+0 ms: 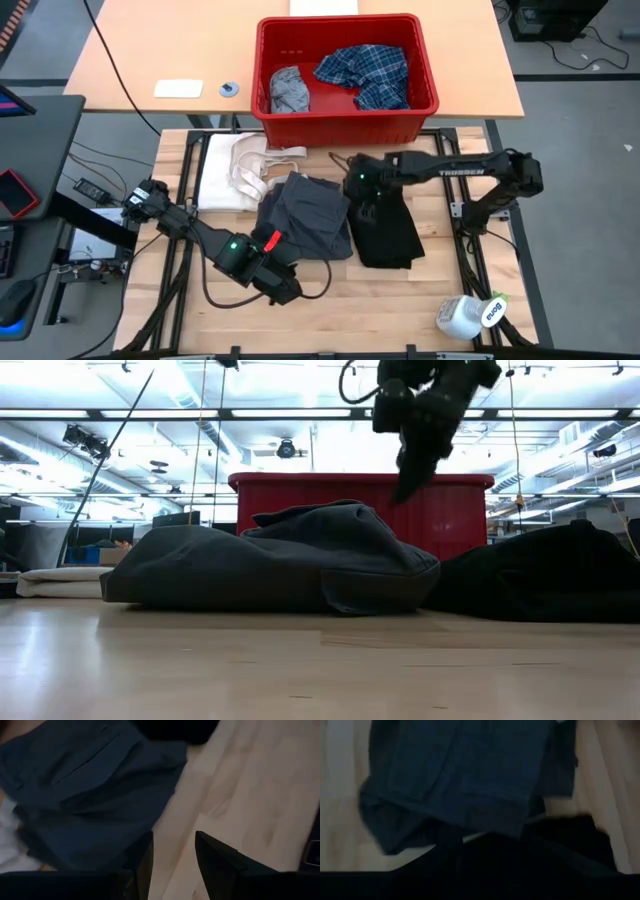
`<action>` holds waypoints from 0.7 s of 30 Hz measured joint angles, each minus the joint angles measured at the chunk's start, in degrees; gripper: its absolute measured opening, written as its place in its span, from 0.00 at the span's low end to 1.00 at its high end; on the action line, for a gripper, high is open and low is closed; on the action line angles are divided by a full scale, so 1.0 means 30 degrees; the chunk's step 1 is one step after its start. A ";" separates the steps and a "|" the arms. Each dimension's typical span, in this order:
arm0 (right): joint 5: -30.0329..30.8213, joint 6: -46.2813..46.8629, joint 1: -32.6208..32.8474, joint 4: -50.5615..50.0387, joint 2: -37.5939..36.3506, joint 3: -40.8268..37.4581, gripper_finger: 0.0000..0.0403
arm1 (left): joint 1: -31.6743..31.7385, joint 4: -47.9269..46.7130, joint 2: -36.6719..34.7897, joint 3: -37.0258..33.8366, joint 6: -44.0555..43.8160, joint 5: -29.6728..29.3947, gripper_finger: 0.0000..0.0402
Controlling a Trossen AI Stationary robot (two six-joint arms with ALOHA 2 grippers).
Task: Fold Laundry from Bin
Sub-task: Stack the folded gray pants on top of the folded black shirt
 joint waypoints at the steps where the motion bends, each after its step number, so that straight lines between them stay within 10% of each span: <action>1: 0.0163 -0.0586 0.0108 0.0897 0.0010 -0.0514 0.56 | 0.0000 0.0278 0.0000 0.0000 0.0376 0.0004 0.37; 21: -0.3106 -0.2097 -0.2174 0.5963 0.0712 -0.3306 0.42 | -0.0794 0.0672 -0.0007 0.0000 0.0271 0.2062 0.37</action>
